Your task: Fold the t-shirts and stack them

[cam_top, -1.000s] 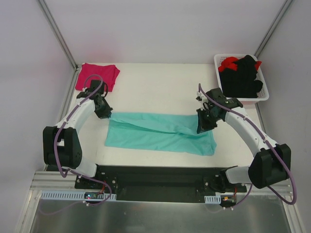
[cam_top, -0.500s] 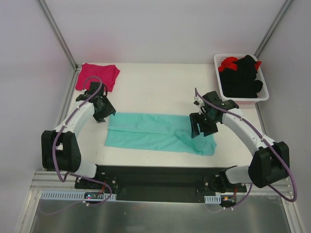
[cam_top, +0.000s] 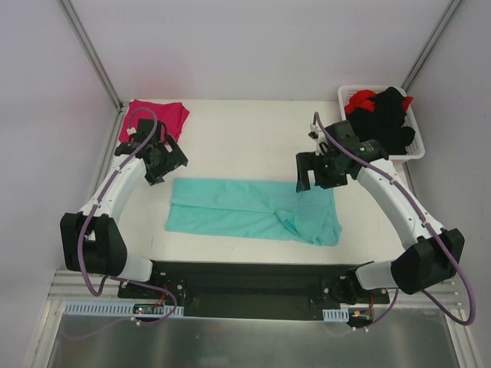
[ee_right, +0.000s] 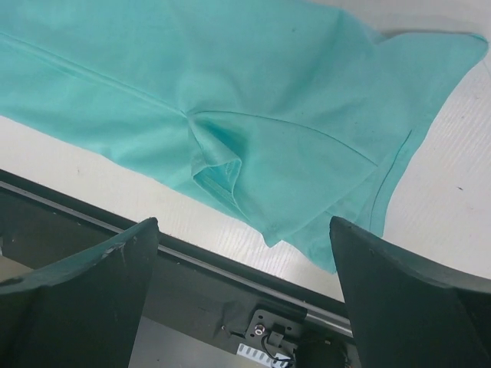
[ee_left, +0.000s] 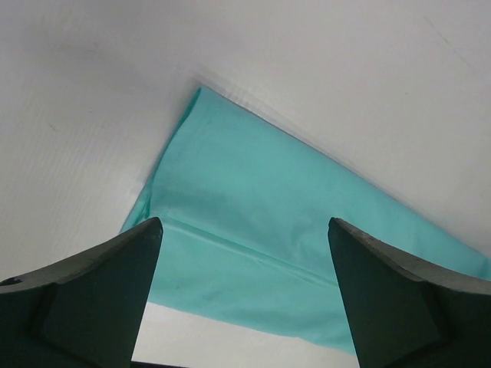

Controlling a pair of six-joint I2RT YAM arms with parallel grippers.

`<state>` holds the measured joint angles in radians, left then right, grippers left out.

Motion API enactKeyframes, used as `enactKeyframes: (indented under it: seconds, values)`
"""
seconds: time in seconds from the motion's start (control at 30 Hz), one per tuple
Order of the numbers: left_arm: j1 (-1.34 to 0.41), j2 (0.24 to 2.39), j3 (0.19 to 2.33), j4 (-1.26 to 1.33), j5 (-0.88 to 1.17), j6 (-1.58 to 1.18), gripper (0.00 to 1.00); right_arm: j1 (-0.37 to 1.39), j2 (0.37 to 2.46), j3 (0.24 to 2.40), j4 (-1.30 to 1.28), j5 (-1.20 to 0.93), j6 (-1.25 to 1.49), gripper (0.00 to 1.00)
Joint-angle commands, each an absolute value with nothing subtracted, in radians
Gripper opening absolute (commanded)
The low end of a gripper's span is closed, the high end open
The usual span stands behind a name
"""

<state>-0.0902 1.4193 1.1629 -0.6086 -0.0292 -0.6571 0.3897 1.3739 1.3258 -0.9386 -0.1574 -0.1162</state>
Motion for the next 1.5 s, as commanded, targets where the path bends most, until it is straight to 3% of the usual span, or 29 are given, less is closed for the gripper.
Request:
enactKeyframes:
  seconds: [0.0,0.2,0.37,1.47]
  values:
    - [-0.124,1.419,1.161,-0.630,0.034,-0.638,0.91,0.394,1.358,1.260,-0.919,-0.204,-0.074,0.96]
    - [-0.236,1.462,1.117,-0.588,0.035,-0.656,0.99,0.400,1.330,1.077,-0.766,-0.268,-0.041,0.96]
    - [-0.331,1.509,1.121,-0.578,0.025,-0.680,0.99,0.402,1.348,1.045,-0.709,-0.317,-0.055,0.96]
    - [-0.201,1.332,1.085,-0.690,-0.032,-0.629,0.99,0.506,1.628,1.111,-0.566,-0.408,-0.017,0.96]
